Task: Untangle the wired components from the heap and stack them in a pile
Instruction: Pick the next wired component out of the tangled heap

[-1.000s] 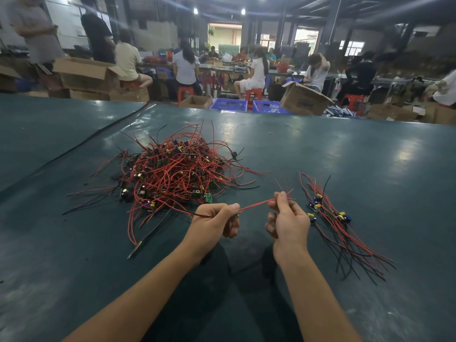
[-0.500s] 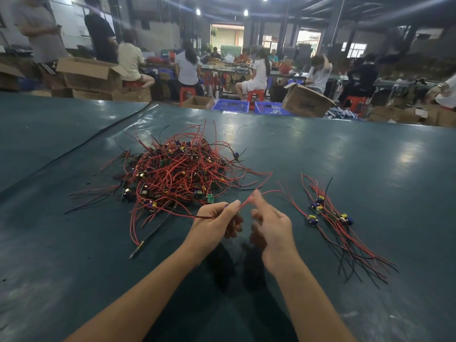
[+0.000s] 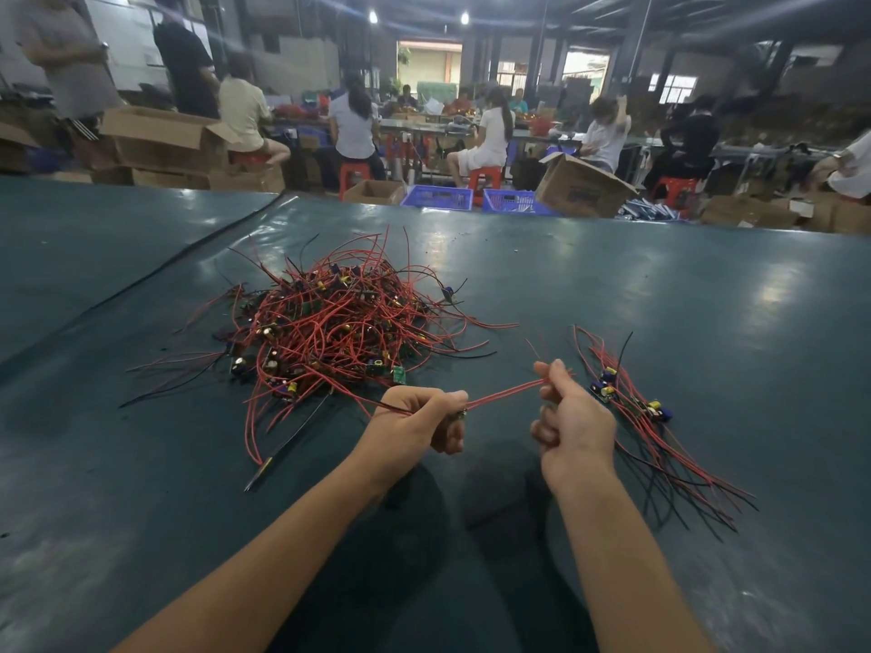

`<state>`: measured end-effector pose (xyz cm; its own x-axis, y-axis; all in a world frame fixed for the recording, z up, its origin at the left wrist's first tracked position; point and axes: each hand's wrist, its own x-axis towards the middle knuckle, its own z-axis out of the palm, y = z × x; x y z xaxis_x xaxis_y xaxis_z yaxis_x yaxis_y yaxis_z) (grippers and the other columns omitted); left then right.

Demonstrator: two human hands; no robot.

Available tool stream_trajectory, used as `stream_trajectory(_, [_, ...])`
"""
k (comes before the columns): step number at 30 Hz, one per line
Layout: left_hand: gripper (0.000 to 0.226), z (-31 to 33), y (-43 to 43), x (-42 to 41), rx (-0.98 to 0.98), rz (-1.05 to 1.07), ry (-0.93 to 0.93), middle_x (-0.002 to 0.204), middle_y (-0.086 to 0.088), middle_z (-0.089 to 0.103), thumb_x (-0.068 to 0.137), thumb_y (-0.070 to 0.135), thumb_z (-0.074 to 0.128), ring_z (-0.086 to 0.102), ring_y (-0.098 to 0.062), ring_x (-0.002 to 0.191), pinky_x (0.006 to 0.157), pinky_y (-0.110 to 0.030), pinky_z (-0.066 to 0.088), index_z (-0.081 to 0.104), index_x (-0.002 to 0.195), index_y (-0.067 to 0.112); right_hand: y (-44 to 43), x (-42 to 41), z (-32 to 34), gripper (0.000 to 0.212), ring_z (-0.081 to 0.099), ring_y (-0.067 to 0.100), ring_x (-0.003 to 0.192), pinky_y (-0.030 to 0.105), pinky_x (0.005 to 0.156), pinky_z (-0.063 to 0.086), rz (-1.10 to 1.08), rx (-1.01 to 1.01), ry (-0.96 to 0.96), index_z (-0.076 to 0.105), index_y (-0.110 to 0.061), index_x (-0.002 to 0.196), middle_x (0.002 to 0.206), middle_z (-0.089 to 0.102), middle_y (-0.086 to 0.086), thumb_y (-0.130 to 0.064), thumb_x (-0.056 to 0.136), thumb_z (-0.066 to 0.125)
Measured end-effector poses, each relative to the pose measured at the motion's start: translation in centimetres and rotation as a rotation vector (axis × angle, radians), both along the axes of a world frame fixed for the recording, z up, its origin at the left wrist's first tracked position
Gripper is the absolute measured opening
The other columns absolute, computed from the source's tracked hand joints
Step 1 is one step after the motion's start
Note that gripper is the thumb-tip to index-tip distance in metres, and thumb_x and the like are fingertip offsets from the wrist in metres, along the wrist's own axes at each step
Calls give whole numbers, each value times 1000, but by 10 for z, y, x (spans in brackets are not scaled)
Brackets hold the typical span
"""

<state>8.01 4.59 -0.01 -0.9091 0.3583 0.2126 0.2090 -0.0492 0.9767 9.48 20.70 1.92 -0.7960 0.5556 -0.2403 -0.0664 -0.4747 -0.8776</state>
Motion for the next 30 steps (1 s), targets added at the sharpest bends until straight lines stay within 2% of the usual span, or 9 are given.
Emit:
stream_trajectory(5, [38,-1,-1,1,9,0,-4,57,-2,64,80,47,59,57,-14,53,57,-24,47,66,53,21,-3,0,-3,31,30,4,36,16,33,26,-52,61,71,77,-21,65,52,51,-12,-31,92,66])
stream_trajectory(8, [39,0,-3,-1,53,16,-32,60,-4,65,88,45,59,57,-14,52,54,-21,47,67,60,20,-7,1,-4,30,26,4,38,17,34,23,62,104,81,78,-24,67,52,52,-13,-40,89,67])
stream_trajectory(12, [38,0,-2,-2,23,64,-9,61,-4,65,83,51,55,58,-15,53,55,-25,47,67,77,15,-23,4,-8,26,37,2,40,15,38,30,278,348,52,79,-26,69,52,57,-13,-44,85,69])
stream_trajectory(15, [34,-3,0,-2,-16,73,64,62,0,65,85,45,56,59,-12,53,52,-24,47,65,86,12,-36,6,-10,31,50,-1,43,12,44,38,337,527,142,76,-25,61,54,63,-10,-34,89,68])
stream_trajectory(19, [18,-10,-1,-6,-143,170,144,66,0,69,95,33,58,64,-13,57,55,-26,50,64,92,17,-39,9,-10,27,65,12,56,25,53,53,255,660,156,72,-18,71,64,71,-1,-34,92,64])
stream_trajectory(23, [4,-19,-8,-9,-310,223,272,71,5,70,93,25,61,67,-6,61,57,-22,51,63,97,25,-44,11,-14,22,71,18,64,31,58,59,356,667,151,73,-13,78,69,73,2,-34,84,74])
stream_trajectory(25, [17,-20,-10,-7,-369,235,327,77,7,71,85,26,62,68,-2,71,64,-24,55,62,102,26,-47,12,-17,19,70,15,66,32,62,60,370,764,116,74,-17,78,69,73,-1,-35,80,78])
stream_trajectory(27, [35,-17,-10,-6,-432,218,352,88,6,73,79,34,61,70,-5,82,77,-33,57,60,114,26,-46,10,-20,14,68,6,67,23,61,56,325,827,89,73,-21,77,69,72,-8,-34,79,78])
stream_trajectory(30, [46,-16,-9,-4,-459,116,382,94,4,72,82,34,60,68,-11,80,75,-38,56,54,127,24,-41,7,-19,7,68,2,67,20,62,54,249,800,68,74,-21,78,69,73,-11,-28,81,77])
